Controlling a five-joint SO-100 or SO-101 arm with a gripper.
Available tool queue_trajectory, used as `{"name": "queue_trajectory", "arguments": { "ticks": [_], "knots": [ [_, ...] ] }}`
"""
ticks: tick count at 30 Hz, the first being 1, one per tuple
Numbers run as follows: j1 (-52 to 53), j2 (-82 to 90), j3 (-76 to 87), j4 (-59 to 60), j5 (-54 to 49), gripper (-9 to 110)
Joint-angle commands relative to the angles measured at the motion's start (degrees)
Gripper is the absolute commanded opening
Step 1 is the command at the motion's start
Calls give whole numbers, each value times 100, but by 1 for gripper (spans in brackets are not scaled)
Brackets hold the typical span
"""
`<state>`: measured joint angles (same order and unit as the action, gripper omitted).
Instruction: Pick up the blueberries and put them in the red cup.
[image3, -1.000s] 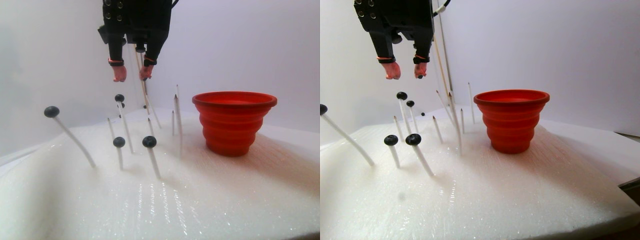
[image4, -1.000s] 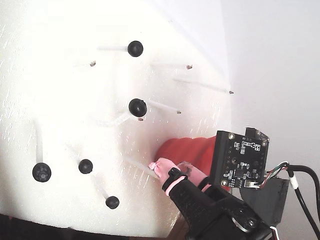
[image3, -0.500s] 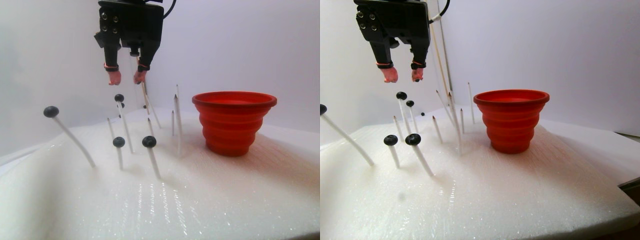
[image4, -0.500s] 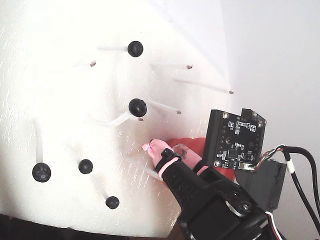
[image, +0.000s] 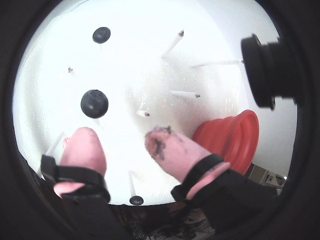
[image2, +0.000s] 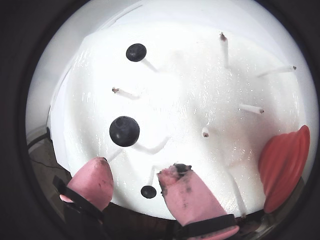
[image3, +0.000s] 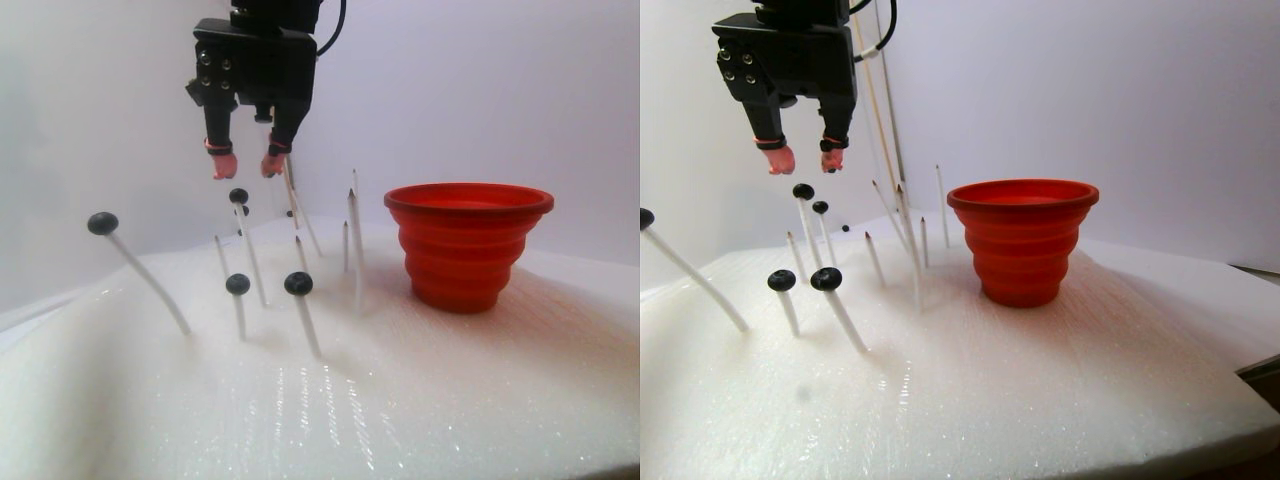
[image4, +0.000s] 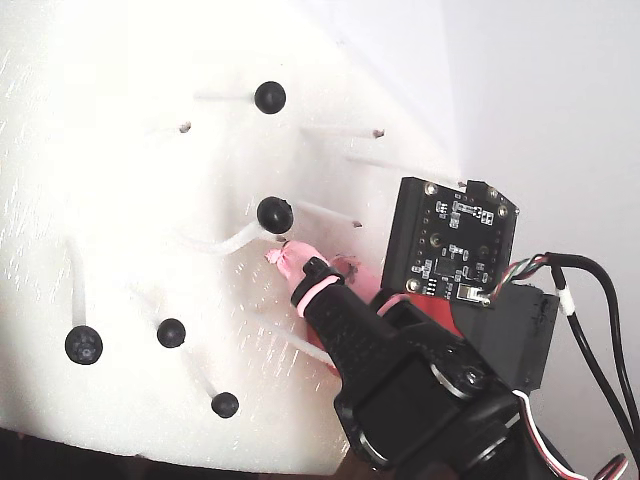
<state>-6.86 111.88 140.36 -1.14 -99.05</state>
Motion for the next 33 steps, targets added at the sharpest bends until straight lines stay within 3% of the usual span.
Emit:
{"name": "queue_trajectory", "arguments": {
  "ticks": [1, 33],
  "knots": [
    [-167, 0, -483, -237, 53, 19],
    [-396, -1125, -888, -1090, 290, 19]
  ]
}}
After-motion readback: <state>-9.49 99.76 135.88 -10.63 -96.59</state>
